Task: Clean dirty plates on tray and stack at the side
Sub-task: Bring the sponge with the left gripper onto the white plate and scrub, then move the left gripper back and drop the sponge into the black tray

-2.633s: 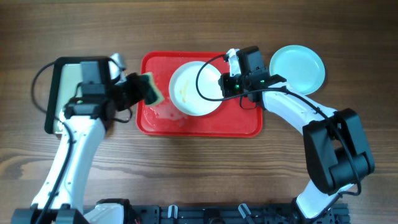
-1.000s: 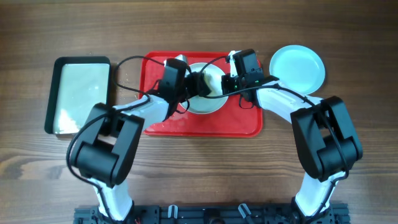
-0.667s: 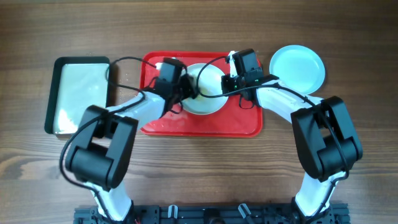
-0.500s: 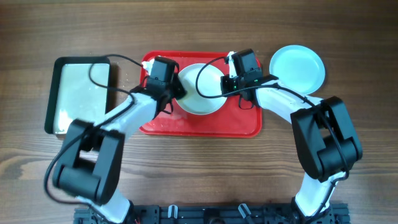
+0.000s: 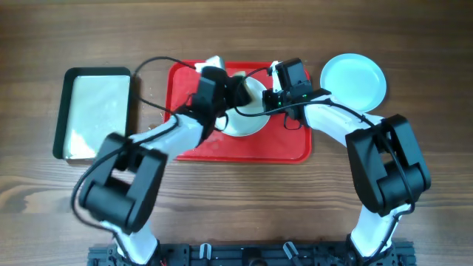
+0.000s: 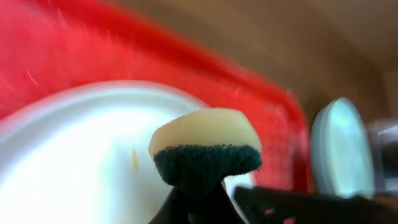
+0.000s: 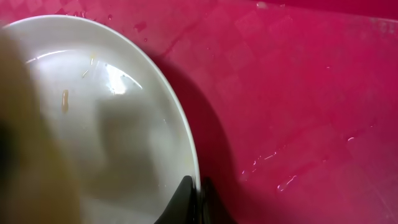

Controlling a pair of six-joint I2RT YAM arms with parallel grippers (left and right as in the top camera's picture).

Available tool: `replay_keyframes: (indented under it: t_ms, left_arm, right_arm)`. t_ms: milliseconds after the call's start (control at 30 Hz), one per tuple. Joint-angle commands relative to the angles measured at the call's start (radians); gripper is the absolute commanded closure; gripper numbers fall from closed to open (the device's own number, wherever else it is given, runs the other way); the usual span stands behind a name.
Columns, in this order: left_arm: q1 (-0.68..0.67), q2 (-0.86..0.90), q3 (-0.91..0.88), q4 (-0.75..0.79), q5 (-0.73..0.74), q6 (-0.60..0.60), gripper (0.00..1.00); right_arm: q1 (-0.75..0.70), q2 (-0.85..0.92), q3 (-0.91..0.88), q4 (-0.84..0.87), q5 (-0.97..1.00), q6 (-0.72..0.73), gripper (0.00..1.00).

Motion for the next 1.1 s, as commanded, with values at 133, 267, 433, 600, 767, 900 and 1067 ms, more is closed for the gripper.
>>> replay_keyframes:
  t_ms: [133,267,433,600,767,900,1067]
  left_arm:
    - [0.024,0.110,-0.005,0.005,-0.131,-0.003,0.96]
    - [0.088,0.109,-0.005,-0.023,-0.137,0.026,0.96]
    - [0.177,0.062,-0.005,-0.080,-0.137,0.026,0.96]
    - [0.215,-0.072,-0.005,-0.183,-0.137,0.026,0.96]
    - [0.216,-0.279,-0.005,-0.269,-0.176,0.027,0.96]
    - [0.216,-0.472,-0.005,-0.410,-0.341,0.026,0.96]
    - [0.272,-0.658,-0.005,-0.649,-0.536,0.026,0.96]
  right_arm:
    - [-0.006,0.020,-0.024,-0.034,0.049,0.000,0.96]
    - [-0.006,0.020,-0.024,-0.045,0.049,-0.002,0.96]
    - [-0.006,0.020,-0.024,-0.061,0.066,-0.007,0.95]
    - [-0.006,0.019,-0.024,-0.061,0.113,-0.007,0.96]
    - [-0.006,0.005,-0.023,-0.056,0.116,-0.019,0.96]
    - [0.006,-0.081,-0.008,-0.064,0.120,-0.131,0.96]
    - [0.043,-0.258,0.021,-0.052,0.242,-0.355,0.96]
